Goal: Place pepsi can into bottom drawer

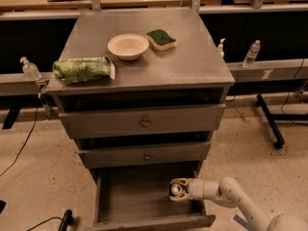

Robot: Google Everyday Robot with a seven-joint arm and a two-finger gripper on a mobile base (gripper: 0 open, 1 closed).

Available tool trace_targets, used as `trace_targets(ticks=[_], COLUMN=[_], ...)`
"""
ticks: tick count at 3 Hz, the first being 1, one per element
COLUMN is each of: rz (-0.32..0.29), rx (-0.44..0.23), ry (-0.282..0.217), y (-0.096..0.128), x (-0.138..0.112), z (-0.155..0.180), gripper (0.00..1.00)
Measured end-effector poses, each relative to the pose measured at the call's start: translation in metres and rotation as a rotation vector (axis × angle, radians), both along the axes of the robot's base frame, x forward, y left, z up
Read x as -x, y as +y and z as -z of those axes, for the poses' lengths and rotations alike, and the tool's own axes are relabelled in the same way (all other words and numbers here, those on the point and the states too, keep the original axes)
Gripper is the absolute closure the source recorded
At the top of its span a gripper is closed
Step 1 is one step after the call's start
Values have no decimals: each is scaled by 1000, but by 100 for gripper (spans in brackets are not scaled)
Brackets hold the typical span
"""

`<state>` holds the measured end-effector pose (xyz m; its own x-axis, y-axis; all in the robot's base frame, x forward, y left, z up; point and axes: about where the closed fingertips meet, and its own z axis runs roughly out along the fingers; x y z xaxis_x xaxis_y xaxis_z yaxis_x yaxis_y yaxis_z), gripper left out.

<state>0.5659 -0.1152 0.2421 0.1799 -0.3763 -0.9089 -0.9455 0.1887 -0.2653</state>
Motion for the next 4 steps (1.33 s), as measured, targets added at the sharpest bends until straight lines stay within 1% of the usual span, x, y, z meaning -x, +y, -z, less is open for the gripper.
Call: trace_targets(ticks=[1,2,4], rz=[-27,-51,-62], rx=[3,-13,-20], ry=[43,89,94], y=[9,20,29], x=[-2,-2,1], z=[20,30,31], gripper=[85,63,0])
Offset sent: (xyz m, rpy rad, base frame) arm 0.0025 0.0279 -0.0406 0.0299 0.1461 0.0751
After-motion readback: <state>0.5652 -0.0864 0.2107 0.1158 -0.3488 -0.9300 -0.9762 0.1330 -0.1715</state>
